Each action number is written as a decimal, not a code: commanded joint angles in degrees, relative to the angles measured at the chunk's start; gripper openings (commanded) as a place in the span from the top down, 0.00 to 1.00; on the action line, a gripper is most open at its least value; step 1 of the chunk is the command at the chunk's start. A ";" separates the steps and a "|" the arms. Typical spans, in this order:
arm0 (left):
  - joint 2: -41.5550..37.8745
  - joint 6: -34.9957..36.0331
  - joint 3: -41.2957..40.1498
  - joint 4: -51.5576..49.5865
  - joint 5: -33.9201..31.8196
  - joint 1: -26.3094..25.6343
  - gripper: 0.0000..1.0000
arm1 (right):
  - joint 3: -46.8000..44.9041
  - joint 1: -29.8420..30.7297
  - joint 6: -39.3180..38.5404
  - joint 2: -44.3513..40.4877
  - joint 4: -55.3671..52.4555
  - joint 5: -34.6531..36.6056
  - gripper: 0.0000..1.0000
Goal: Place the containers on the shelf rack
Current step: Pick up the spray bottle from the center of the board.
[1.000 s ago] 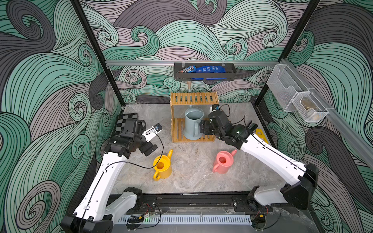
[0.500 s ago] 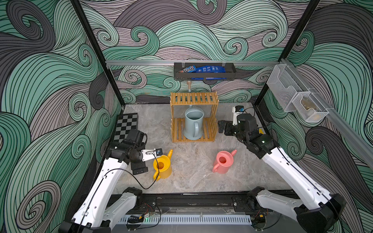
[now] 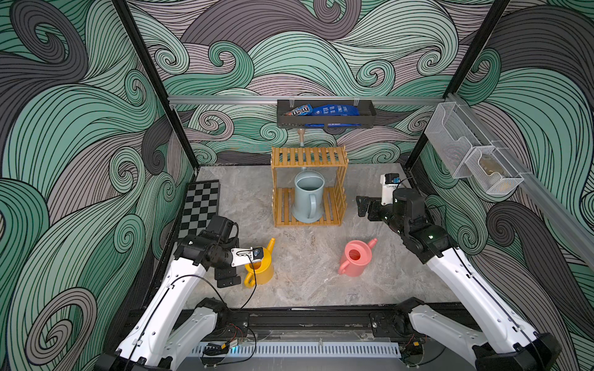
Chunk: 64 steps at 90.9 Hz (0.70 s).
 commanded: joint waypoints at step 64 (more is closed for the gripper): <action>-10.97 20.73 -9.73 11.18 12.39 -2.41 0.01 | -5.23 -0.34 -4.73 -4.19 5.89 -1.87 0.01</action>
